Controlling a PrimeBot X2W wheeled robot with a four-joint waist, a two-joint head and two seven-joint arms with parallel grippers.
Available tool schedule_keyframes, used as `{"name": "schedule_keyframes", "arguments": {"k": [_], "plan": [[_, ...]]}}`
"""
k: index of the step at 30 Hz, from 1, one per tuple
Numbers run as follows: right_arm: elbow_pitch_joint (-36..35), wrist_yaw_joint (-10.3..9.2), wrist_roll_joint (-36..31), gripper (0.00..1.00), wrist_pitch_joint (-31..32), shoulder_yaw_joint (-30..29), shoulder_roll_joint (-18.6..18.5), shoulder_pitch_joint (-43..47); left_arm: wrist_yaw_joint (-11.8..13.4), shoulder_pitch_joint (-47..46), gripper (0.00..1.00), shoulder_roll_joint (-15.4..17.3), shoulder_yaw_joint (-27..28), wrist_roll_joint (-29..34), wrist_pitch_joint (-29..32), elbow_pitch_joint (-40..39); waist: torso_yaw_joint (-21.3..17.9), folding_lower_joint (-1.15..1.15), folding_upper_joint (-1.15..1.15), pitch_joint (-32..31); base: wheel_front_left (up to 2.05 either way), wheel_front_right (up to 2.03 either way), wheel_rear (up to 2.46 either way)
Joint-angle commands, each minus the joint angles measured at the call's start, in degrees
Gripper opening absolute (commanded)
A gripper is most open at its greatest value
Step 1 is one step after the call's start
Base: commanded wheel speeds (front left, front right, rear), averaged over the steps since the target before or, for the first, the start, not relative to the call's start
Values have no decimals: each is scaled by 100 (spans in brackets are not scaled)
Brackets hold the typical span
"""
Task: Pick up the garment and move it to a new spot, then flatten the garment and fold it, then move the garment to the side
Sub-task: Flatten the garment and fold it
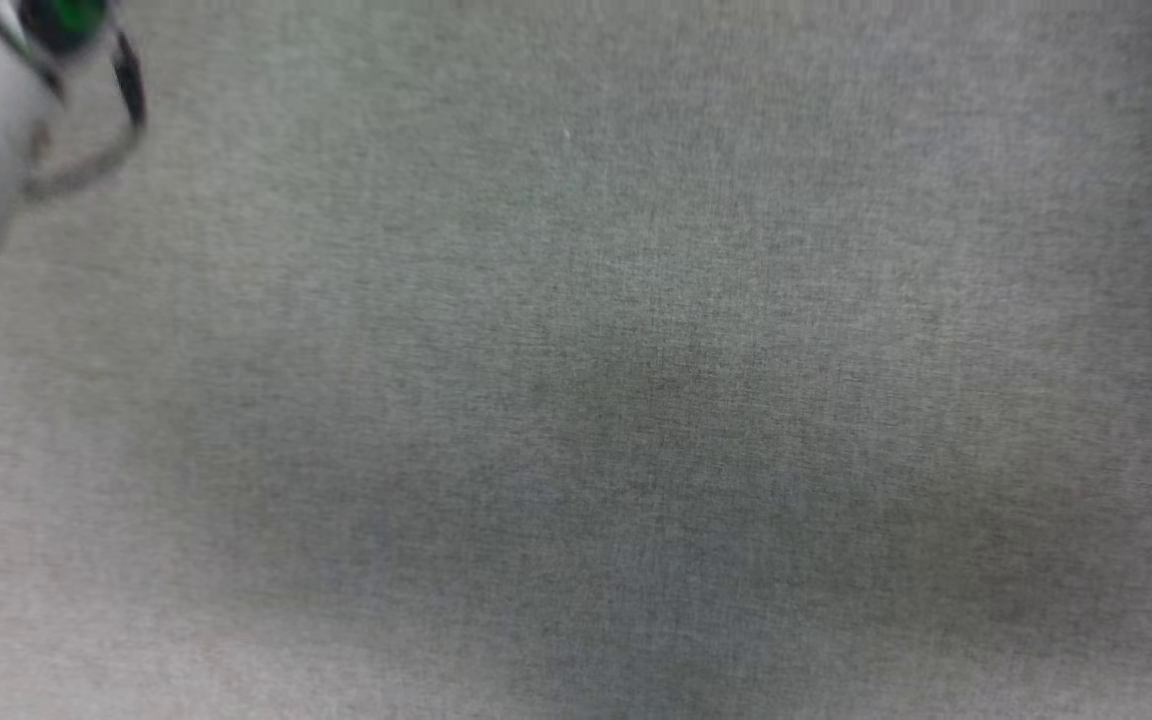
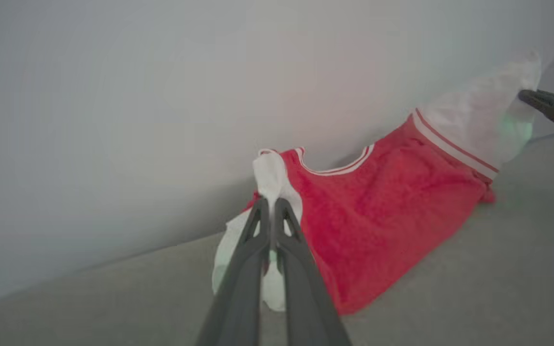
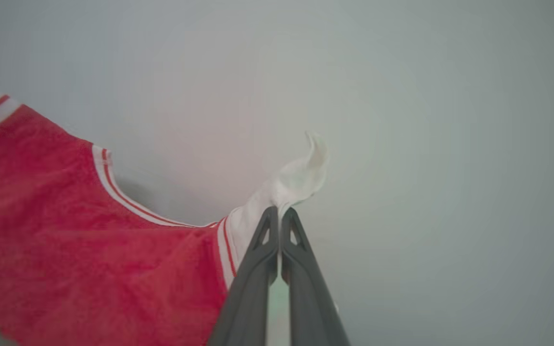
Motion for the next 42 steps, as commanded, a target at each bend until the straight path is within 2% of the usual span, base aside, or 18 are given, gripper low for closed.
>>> {"name": "schedule_keyframes", "arguments": {"k": [1,6,11,16,20,24,27,31,39,42], "plan": [[-90,-11,280,0,-3,232,-23,302,-9,242,0,202,-99,-211,135,-197,-123,0,0,-588,0,0,0],[-649,-11,1406,0,2,1128,-284,1437,-9,1057,0,888,-581,-687,345,-1100,-290,0,0,-1313,0,0,0],[-1645,-11,2387,0,112,1836,-1021,2766,-10,1950,0,1659,-951,-907,279,-2142,-431,0,0,-1931,0,0,0],[-2673,-11,3157,0,316,1910,-1765,4256,0,2959,0,2386,-1124,-920,78,-2901,-520,0,0,-2355,0,0,0],[-3291,-11,3435,0,487,1727,-2207,5425,336,3825,0,2931,-1180,-972,-127,-3419,-627,0,0,-2573,0,0,0],[-3814,-11,3525,0,714,1547,-2471,6402,777,4595,0,3313,-1212,-1046,-393,-3947,-694,0,0,-2675,0,0,0],[-4194,-11,3666,0,911,1360,-2550,6981,1088,5098,0,3495,-1222,-1179,-595,-4220,-723,0,0,-2705,0,0,0],[-4597,-11,3779,0,1310,1133,-2632,7617,1338,5627,0,3629,-1209,-1441,-812,-4476,-762,0,0,-2719,0,0,0],[-5085,-11,3902,0,2113,657,-2666,8487,1609,6491,0,3789,-979,-1985,-941,-4841,-770,0,0,-2708,0,0,0],[-5217,-11,3900,0,2344,540,-2626,8646,1667,6710,0,3746,-832,-2047,-939,-4873,-739,0,0,-2668,0,0,0]]}}
